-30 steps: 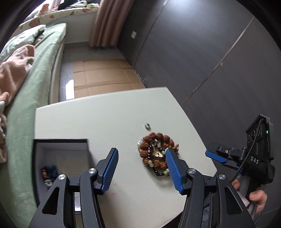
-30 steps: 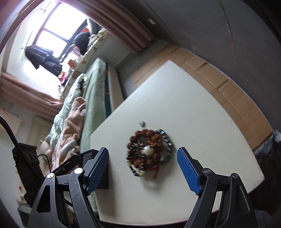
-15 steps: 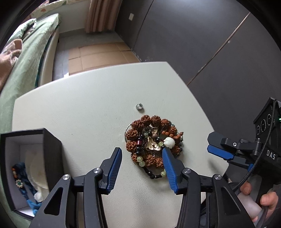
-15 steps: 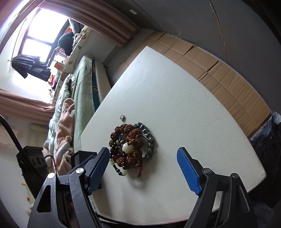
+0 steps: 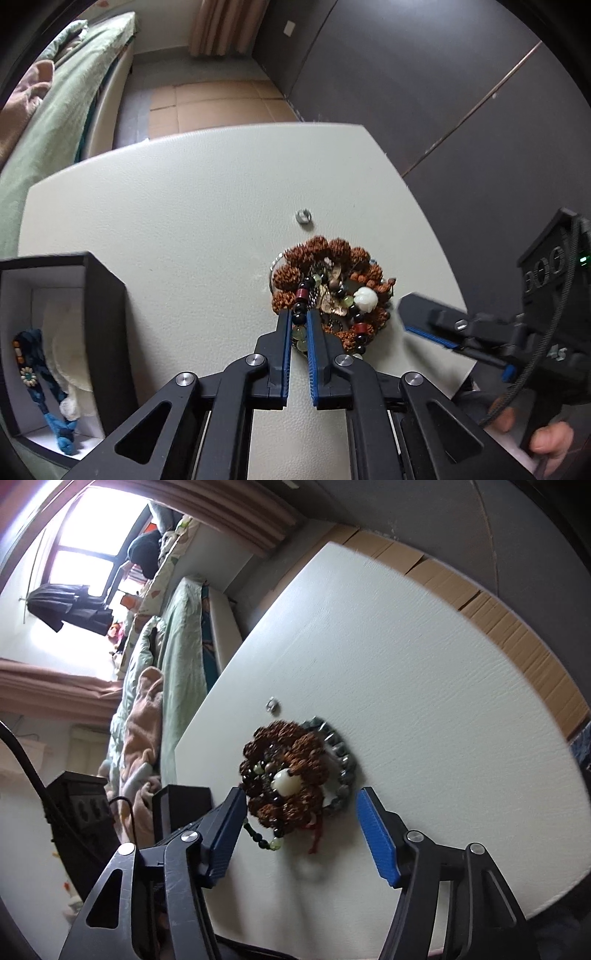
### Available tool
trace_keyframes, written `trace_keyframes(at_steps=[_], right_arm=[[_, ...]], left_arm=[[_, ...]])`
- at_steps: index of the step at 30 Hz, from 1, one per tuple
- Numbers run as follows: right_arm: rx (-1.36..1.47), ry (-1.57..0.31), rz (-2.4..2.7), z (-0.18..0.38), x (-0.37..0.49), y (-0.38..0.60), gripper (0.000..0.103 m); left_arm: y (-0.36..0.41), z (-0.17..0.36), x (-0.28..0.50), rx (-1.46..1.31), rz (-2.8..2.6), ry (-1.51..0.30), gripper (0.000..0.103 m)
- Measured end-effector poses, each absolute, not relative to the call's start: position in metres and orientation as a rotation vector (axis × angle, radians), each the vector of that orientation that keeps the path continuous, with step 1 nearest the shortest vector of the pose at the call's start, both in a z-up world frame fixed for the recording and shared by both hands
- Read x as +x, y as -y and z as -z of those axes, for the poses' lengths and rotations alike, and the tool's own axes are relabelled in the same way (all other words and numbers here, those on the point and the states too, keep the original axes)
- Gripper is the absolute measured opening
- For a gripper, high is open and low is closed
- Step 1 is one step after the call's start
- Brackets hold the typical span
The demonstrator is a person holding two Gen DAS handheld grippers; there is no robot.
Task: Organize jewelry
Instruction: 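Move the left gripper to the brown bead bracelet and grasp it, then lift the brown bead bracelet with the left gripper and drop it into the black box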
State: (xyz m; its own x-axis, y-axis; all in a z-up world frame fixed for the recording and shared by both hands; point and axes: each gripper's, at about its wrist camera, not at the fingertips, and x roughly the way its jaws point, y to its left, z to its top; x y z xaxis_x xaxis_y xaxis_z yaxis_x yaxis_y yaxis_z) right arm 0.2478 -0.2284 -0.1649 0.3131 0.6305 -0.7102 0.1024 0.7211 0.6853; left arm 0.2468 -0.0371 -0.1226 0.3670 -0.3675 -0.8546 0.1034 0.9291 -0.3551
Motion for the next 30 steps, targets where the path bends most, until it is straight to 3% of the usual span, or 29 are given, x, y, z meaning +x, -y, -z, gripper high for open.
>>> trace_keyframes(at_steps=[4,14,19,24,30], right_arm=[[0.72,-1.24,-0.4,0.169,0.25,0.22,0.055],[0.634,-1.253,-0.378,0.169,0.252,0.202,0.055],[0.56,-1.247,-0.322,0.17,0.257,0.201,0.042],[0.462,-1.246,-0.29,0.168,0.259,0.192,0.04],[0.56,-1.228,-0.34,0.164,0.252,0.207,0.02]], left_arm=[[0.026,0.108,0.245,-0.298,0.314,-1.118,0.008],[-0.007,0.079,0.245,-0.392,0.294,-1.03,0.008],[-0.013,0.073,0.244,-0.41,0.297,-1.013,0.008],[-0.016,0.07,0.243,-0.415,0.295,-1.008,0.008],[-0.032,0.058,0.233,-0.408,0.289,-0.982,0.008]])
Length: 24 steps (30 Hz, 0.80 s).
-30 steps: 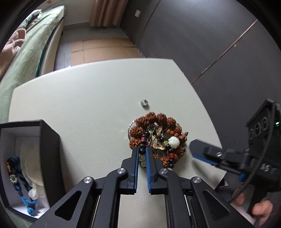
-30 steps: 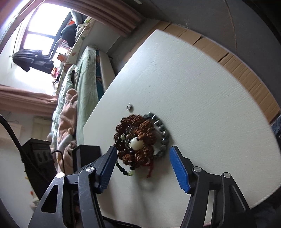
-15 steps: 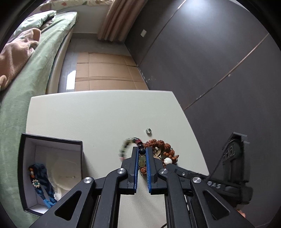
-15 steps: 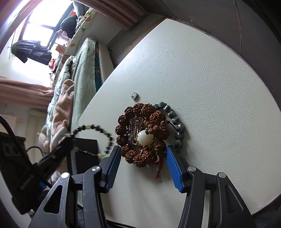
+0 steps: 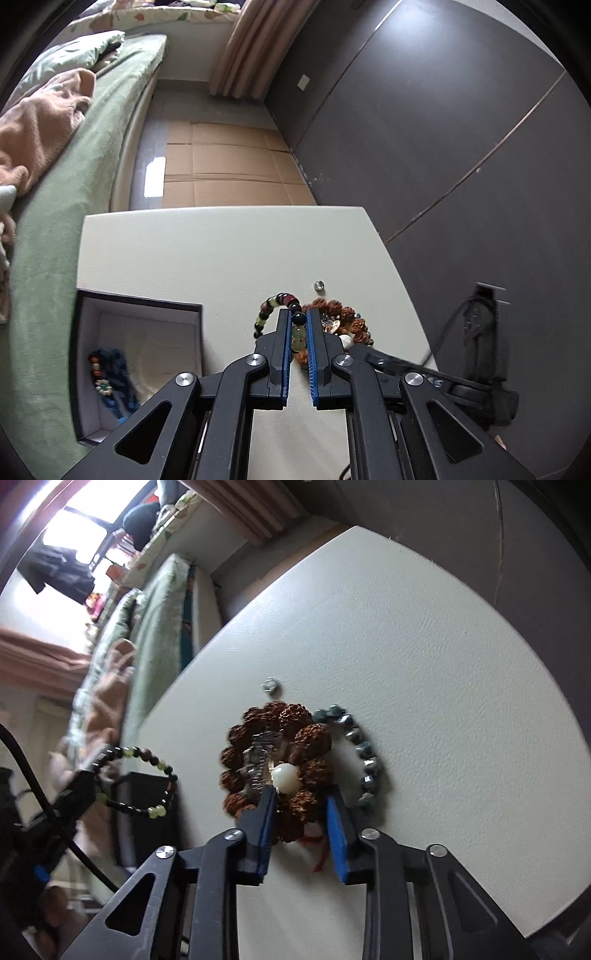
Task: Organize jewelry
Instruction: 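Lift the brown bead bracelet with the left gripper and drop it into the black box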
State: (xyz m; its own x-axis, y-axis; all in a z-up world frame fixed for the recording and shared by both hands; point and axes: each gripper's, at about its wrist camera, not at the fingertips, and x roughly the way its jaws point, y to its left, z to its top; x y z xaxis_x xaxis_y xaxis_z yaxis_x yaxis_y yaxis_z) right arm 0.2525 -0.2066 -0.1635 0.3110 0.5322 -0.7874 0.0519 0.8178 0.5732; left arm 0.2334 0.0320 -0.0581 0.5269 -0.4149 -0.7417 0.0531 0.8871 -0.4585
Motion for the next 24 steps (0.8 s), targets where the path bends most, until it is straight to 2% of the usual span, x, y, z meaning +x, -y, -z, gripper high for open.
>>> trace_keyframes(at_steps=[11,24], right_arm=[[0.615,-1.025,-0.499,0.114,0.228,0.204,0.02],[0.63,-0.93,-0.61,0.086,0.219,0.179,0.02]], left_arm=[[-0.058,0.033,0.211,-0.42,0.277,-0.919,0.008],[-0.096,0.03,0.187,-0.422,0.211,-0.908,0.008]])
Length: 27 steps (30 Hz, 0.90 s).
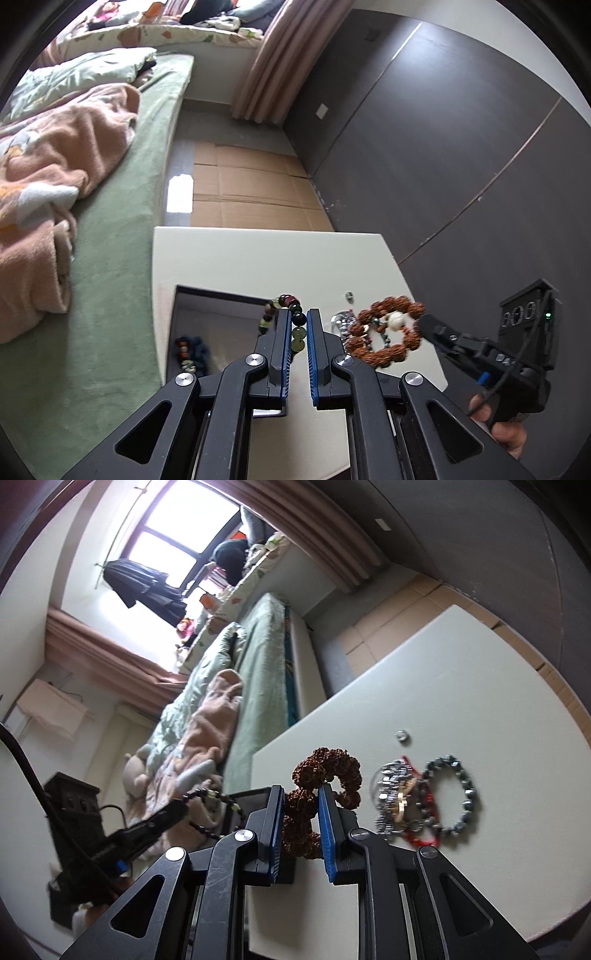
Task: Organize jewelry
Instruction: 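Lift the brown bead bracelet with the left gripper and drop it into the black box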
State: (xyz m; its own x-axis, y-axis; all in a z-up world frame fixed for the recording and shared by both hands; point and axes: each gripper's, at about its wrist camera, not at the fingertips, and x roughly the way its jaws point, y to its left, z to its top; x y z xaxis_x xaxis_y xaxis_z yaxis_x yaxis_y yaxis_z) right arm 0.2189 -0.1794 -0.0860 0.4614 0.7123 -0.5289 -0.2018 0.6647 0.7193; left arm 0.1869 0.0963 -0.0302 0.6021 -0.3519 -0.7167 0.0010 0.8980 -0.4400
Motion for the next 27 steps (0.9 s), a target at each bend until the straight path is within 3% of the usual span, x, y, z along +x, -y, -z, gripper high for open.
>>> trace_keyframes(at_steps=[4,6,8,10,27], right_arm=[[0.625,-0.905,-0.655,0.077,0.215,0.168,0.02],[0.621,-0.888,-0.682,0.073,0.212,0.162,0.02],[0.615,-0.872,-0.706,0.069,0.21,0.157,0.02],[0.609,-0.854,-0.736,0.065,0.207,0.15,0.02],[0.518,-0.887,-0.851,0.067,0.217,0.068,0.02]], left_arm=[[-0.107,0.04,0.19,-0.454,0.209,-0.961,0.009],[-0.112,0.044,0.191,-0.466,0.191,-0.975,0.021],[-0.119,0.043,0.19,-0.493,0.188,-0.967,0.067],[-0.126,0.038,0.185,-0.512,0.173,-0.928,0.077],[-0.16,0.028,0.168,-0.539,0.102,-0.865,0.077]])
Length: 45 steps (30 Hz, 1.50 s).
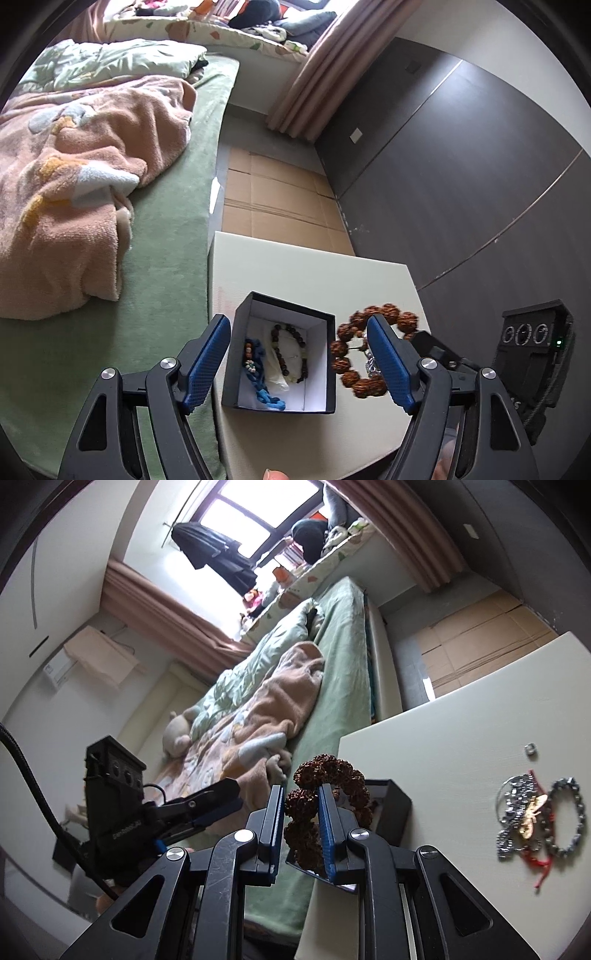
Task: Organize jewelry
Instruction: 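Lift the brown bead bracelet with the left gripper and drop it into the black box, then return the left gripper to the pile and grasp the gold butterfly pendant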
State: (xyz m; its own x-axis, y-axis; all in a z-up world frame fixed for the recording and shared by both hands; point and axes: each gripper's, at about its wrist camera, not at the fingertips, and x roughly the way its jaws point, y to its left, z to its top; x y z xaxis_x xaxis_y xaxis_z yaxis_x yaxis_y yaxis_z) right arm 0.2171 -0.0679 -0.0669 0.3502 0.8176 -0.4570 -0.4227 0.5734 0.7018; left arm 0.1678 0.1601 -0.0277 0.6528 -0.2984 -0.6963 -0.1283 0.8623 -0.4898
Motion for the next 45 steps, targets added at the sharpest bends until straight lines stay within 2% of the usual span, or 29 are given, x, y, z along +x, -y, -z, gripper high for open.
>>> trace_keyframes(at_steps=[11,15,26,27,28,31,33,34,36,39,42,45], right_arm=[[0.455,-0.99,-0.768,0.093,0.231,0.042,0.022],[0.469,-0.987,-0.804,0.092,0.229,0.042,0.04],[0.45,-0.954,-0.737,0.079,0.216,0.079,0.042],[0.449,-0.944,-0.729,0.076,0.215,0.086,0.047],[0.45,-0.936,-0.717,0.074,0.214,0.092,0.056],[0.462,-0.914,-0.676,0.069,0.212,0.114,0.072],[0.475,-0.919,-0.654,0.069,0.213,0.128,0.076],[0.482,-0.924,-0.641,0.069,0.213,0.135,0.08],[0.496,-0.935,-0.603,0.072,0.213,0.149,0.091],[0.52,-0.953,-0.555,0.076,0.216,0.167,0.094],[0.537,-0.97,-0.526,0.08,0.217,0.182,0.103],[0.545,-0.974,-0.495,0.082,0.217,0.196,0.103]], left_arm=[[-0.172,0.029,0.163,-0.572,0.102,-0.86,0.077],[-0.174,0.028,0.162,-0.577,0.103,-0.857,0.077],[-0.16,0.029,0.167,-0.538,0.129,-0.875,0.077],[-0.157,0.03,0.167,-0.532,0.133,-0.879,0.077],[-0.155,0.03,0.168,-0.528,0.138,-0.881,0.077],[-0.146,0.031,0.17,-0.521,0.163,-0.886,0.078],[-0.138,0.03,0.172,-0.513,0.181,-0.886,0.086],[-0.134,0.03,0.174,-0.51,0.185,-0.885,0.092],[-0.127,0.03,0.176,-0.504,0.193,-0.885,0.097],[-0.111,0.031,0.181,-0.486,0.215,-0.893,0.097],[-0.096,0.033,0.187,-0.457,0.223,-0.903,0.097],[-0.079,0.036,0.194,-0.439,0.242,-0.918,0.097]])
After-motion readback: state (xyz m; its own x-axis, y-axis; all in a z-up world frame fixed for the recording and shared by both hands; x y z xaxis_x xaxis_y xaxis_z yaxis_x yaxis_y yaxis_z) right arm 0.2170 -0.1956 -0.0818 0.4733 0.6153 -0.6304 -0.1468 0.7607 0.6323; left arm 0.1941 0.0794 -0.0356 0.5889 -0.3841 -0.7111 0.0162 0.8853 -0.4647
